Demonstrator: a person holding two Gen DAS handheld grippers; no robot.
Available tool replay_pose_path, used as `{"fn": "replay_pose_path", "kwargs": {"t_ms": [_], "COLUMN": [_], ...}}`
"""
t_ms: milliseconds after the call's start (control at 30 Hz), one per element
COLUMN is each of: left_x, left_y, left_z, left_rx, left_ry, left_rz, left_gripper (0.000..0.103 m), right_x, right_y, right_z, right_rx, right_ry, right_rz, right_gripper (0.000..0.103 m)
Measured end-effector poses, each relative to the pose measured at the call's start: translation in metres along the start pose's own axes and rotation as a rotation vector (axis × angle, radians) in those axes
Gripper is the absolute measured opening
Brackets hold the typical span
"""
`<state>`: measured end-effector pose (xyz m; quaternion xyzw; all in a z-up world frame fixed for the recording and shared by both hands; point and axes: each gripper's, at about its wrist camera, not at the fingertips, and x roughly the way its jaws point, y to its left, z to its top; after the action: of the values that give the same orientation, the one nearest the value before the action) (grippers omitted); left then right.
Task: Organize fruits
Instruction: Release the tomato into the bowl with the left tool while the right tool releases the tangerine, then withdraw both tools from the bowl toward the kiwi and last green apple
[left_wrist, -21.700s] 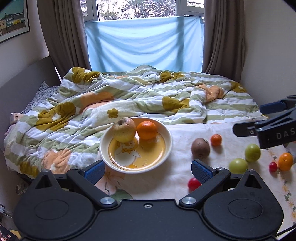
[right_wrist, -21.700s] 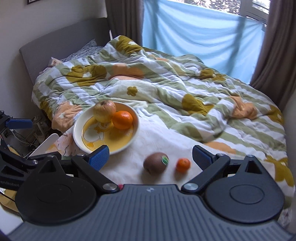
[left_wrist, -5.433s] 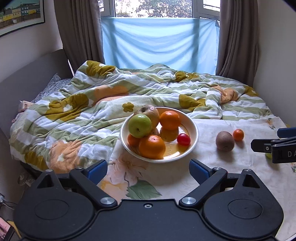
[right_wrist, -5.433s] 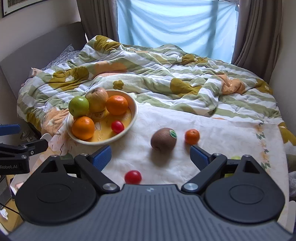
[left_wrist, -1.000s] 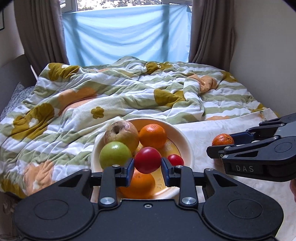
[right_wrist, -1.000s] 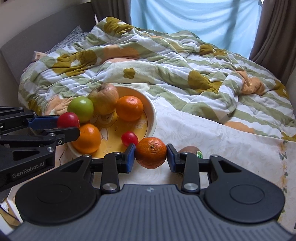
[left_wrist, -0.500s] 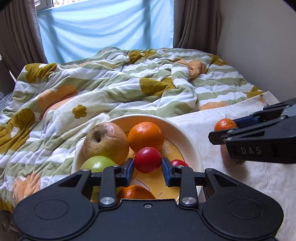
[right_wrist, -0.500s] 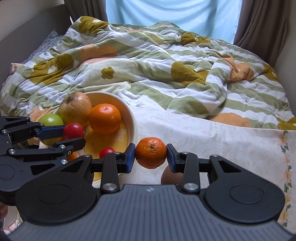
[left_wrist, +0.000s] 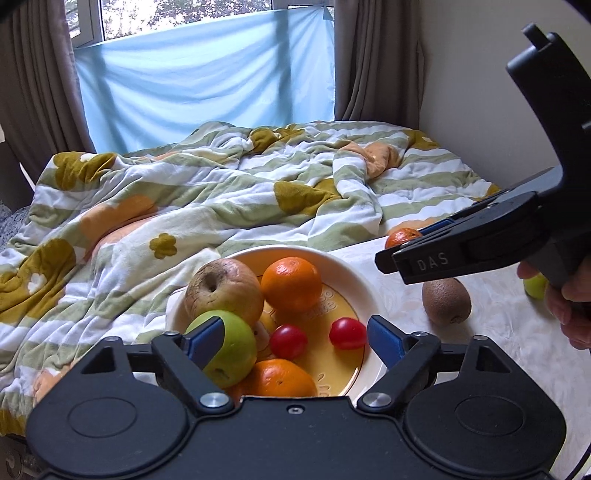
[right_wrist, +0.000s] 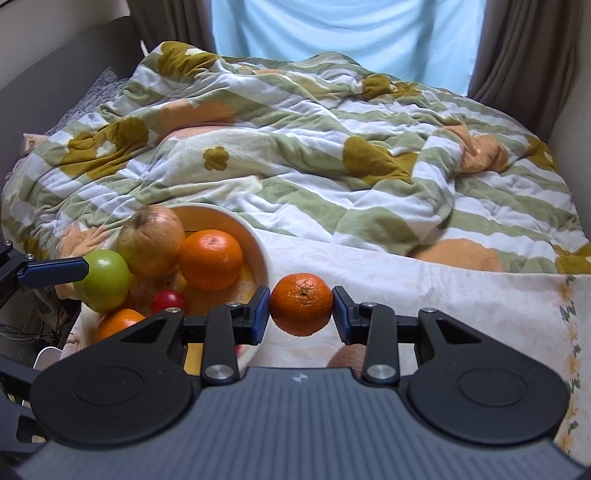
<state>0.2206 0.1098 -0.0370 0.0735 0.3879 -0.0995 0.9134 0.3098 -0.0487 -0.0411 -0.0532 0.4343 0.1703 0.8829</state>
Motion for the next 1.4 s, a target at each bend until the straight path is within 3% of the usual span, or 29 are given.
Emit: {"fn": "replay_pose_path", "kwargs": {"t_ms": [267,667,733,800,867,933,1400], "left_x": [-0.002,-0.002,-0.003,-0.004,-0.007,-0.010,-0.056], "left_y": [0.009,0.018,0.017,0.017,0.016,0.016,-0.001], "left_z": [-0.012,-0.019,-0.019,-0.020,-0.020,-0.020,-0.023], "left_rx": [-0.015,-0.043,-0.040,-0.037,-0.039,-0.049,-0.108], "left_ry": [0.025,0.036,0.038,0.039,0.036,0.032,-0.032], "left_rz": [0.027,0.043,0.045,0.048,0.055,0.060,0.158], "left_gripper": [0.089,0.089,0.089,0.089,0.089,0.089,0.089], "right_x": [0.022,0.041,0.041,0.038,0.032,0.025,-0.032], "right_y": [0.028,0.043,0.045,0.046,0.047,0.046,0.022], "right_z": [0.004,0.000,0.000,0.000,-0.001,-0.002,-0.015], "right_rx": [-0.057,-0.085,-0.091,-0.095,-0.097,-0.098,-0.072], "right_ry": [0.008,0.018,0.008,-0.006,-0.038,-0.069,-0.074], "right_rz": [0.055,0.065,0.059,0.043,0.016,-0.001,0.005], "right_gripper": [0.051,0.053,0.063,0.090,0.103,0.103,0.103]}}
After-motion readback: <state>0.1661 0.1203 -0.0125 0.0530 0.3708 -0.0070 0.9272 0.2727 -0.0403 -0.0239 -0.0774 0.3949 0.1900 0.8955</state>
